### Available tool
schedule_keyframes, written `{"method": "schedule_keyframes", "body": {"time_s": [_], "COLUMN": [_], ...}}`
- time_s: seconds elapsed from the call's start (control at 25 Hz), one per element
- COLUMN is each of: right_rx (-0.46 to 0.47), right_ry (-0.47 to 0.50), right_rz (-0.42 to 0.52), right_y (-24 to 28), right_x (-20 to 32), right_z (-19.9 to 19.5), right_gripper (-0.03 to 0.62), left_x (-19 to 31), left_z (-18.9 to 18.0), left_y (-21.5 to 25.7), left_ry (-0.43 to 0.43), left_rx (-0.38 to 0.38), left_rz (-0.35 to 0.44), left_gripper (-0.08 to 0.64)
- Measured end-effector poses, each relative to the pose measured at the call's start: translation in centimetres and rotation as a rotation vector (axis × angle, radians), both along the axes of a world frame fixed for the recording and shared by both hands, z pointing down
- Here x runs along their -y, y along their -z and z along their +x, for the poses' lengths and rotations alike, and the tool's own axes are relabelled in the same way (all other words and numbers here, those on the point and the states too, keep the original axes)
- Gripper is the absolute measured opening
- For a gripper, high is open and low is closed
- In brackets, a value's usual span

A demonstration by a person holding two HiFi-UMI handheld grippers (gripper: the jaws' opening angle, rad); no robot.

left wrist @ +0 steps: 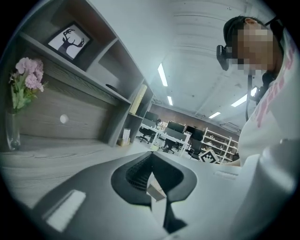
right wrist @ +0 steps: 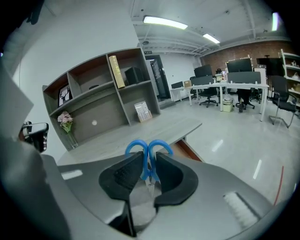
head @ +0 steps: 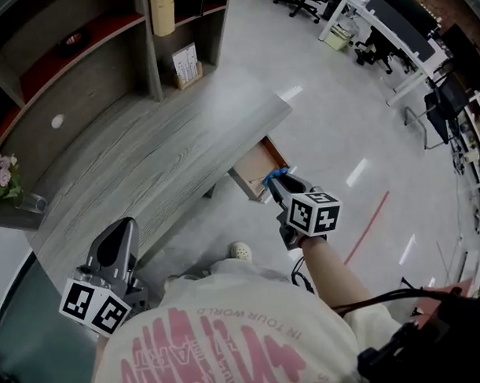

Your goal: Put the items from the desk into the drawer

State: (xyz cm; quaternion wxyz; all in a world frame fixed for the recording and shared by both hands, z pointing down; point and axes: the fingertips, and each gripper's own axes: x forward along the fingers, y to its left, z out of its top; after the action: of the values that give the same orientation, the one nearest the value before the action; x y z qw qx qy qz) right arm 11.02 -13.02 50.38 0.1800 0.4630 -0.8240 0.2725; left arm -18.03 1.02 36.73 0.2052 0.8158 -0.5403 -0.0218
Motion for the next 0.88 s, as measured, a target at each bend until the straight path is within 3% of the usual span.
{"method": "schedule_keyframes", "body": {"time_s": [0.36,0.6,0.88], "right_rx": [0.037,-0.025,-0.054], "right_ry": [0.098,0.248,0.321], "right_rz": [-0.108,-0.141,-0.21], "right_y": [-5.6,-9.4,-13.4], "right_x": [5.7,8.5,10.5], "right_z": [2.9,3.0,3.4], "right_gripper": [0.092,0.092,0.092], "left_x": [4.7,6.4,7.6], "left_z": [6.1,10.0,12.3], "left_y": [-2.2,-4.9,-5.4], "left_ry": [0.065,0.122,0.153], "left_rx": [0.018,0.006,0.032], "left_rz": [-0.046,-0.111,-0.148], "left_gripper": [0.02,0.02,0.02]}}
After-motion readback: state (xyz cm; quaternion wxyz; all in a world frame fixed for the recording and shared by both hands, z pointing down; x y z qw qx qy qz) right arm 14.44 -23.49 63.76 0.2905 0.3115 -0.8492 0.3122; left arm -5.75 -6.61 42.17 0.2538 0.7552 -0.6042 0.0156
